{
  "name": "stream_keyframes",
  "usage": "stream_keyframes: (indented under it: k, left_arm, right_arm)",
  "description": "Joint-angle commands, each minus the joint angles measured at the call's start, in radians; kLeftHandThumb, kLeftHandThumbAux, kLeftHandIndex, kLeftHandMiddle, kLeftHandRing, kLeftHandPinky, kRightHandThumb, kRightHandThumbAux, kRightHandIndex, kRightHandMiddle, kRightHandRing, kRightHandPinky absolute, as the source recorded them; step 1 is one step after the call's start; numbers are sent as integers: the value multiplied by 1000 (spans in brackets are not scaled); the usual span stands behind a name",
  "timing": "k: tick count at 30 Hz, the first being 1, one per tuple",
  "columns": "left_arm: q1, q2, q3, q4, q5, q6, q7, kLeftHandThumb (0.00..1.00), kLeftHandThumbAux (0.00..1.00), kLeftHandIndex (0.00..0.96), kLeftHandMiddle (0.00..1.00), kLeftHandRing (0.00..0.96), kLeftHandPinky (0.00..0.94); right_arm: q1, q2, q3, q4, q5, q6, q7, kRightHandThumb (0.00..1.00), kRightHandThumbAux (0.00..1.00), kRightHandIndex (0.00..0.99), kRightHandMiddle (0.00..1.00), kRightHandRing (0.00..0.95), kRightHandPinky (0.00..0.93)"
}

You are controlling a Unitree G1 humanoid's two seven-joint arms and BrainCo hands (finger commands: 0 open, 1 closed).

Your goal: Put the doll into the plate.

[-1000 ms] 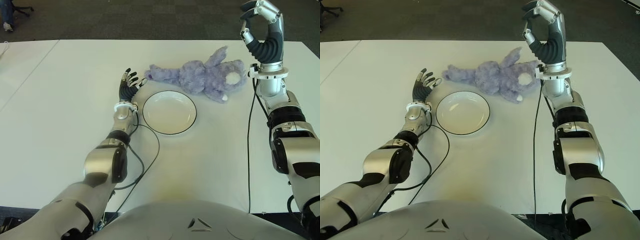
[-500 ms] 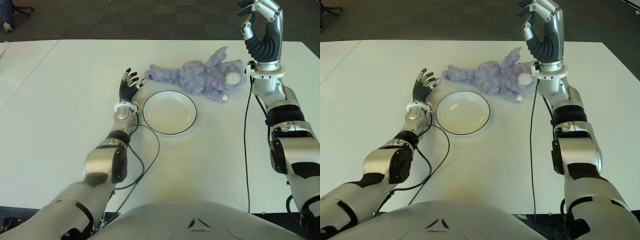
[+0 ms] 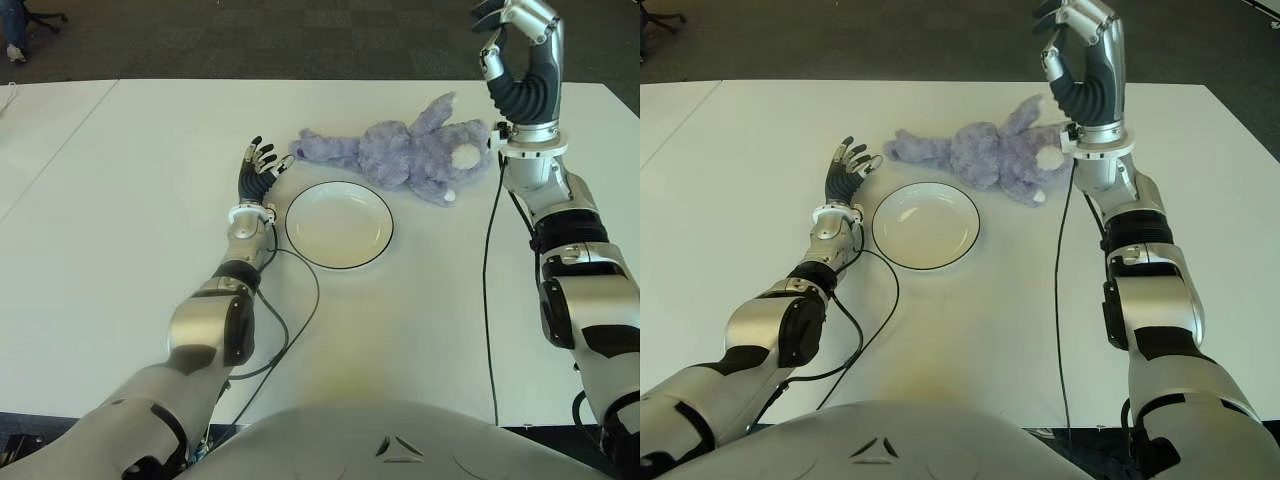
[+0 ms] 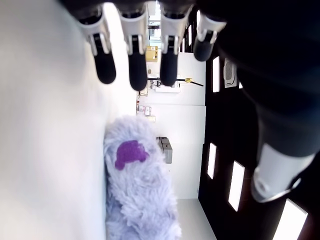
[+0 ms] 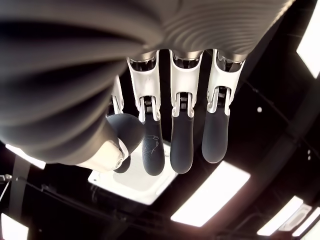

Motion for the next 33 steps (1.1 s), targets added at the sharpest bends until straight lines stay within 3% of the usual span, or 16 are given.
stream_keyframes:
  k: [1,2,3,5,6,8,16,24,33]
  left_arm:
    - [119,-36,9,92,-13,112,-10,12,691,38,170,191,199]
    - [119,-36,9,93,-12,115,-10,13,690,37,170,191,198]
    - [118,-36,9,93,-12,117,-10,12,690,36,167,188,200]
    - [119,-35,7,93,-10,118,-9,11,690,35,166,187,200]
    - [119,-34,6,93,-9,118,-10,11,692,36,169,187,201]
    - [119,-33,5,93,-9,118,-12,12,694,38,171,188,206]
    - [120,-32,6,93,-11,119,-15,0,709,56,182,198,220]
    - [121,-31,3,92,-8,114,-14,3,706,37,167,187,194]
    - [120,-32,2,92,-9,114,-11,8,704,32,174,192,205]
  right_arm:
    - [24,-18,67,23,115,-24,241,186,626,94,121,99,88]
    - [36,-33,85,15,142,-15,313,174,622,83,112,88,75]
    - [45,-42,95,8,162,-7,362,125,563,20,27,22,18]
    - [64,-63,109,-10,184,6,439,110,545,2,3,2,2]
    - [76,-84,120,-20,180,16,482,99,464,0,0,0,0]
    - [93,-110,134,-33,181,36,553,97,416,0,0,0,0]
    - [122,-129,131,-98,234,125,733,115,321,0,0,0,0]
    - [143,-130,112,-137,245,183,814,141,288,0,0,0,0]
    - [143,-129,111,-114,199,191,805,175,300,0,0,0,0]
